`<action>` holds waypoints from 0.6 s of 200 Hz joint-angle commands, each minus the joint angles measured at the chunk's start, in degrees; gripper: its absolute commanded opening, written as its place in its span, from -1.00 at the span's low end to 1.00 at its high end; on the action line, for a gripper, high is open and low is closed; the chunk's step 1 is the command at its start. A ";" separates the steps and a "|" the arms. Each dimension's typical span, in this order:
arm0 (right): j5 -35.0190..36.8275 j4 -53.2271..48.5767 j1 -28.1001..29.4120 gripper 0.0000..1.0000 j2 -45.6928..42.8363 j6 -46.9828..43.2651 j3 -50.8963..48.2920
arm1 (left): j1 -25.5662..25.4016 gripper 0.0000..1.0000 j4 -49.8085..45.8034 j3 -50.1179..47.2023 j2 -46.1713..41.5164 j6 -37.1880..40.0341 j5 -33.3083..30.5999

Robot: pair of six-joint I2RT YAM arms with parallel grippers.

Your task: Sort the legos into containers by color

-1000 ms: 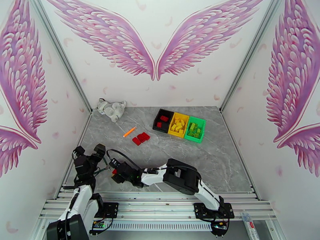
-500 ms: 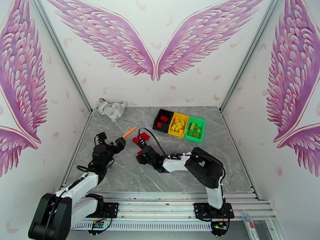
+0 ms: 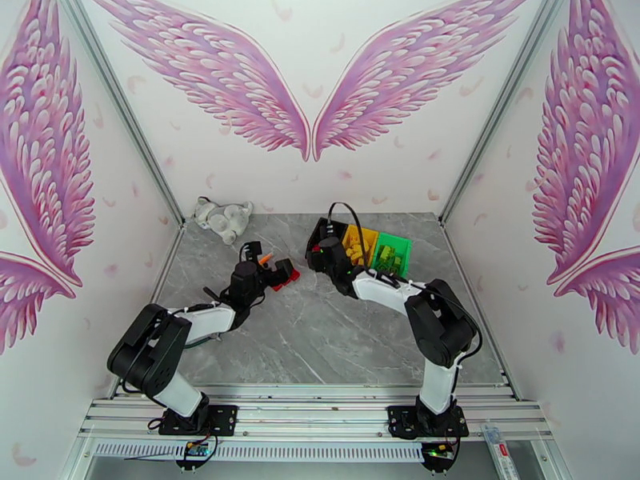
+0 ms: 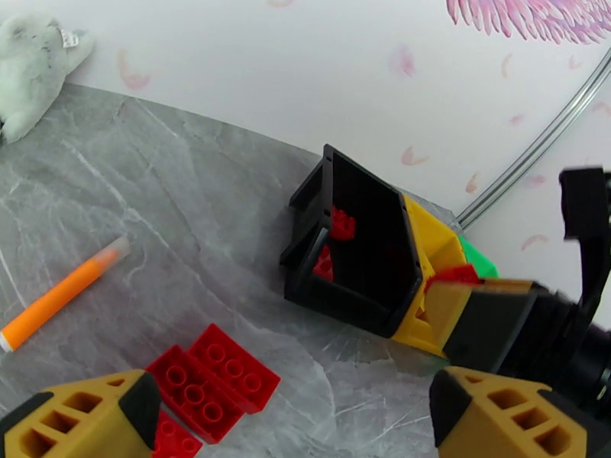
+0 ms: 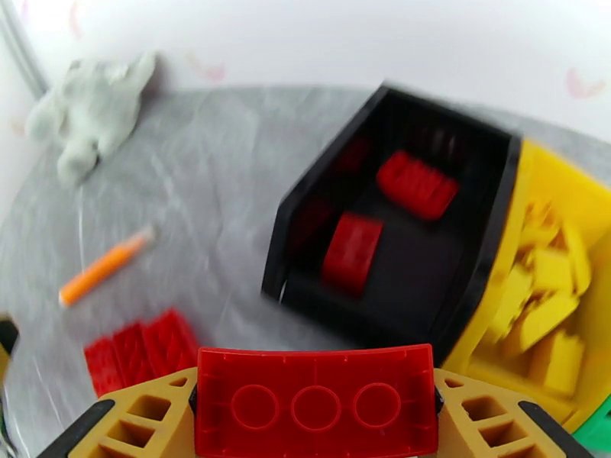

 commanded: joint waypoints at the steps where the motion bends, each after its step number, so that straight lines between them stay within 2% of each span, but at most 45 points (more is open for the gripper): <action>1: 2.39 -6.93 -0.92 0.27 4.64 0.30 7.22 | -0.56 0.97 0.28 3.53 1.69 2.43 -2.82; 70: 3.25 -18.14 -5.30 0.30 16.61 1.49 26.74 | -0.56 0.97 0.82 6.63 5.28 1.97 -1.80; 120: 1.73 -21.19 -6.10 0.70 19.01 0.96 31.42 | -0.44 0.98 0.73 4.10 2.71 2.40 -2.58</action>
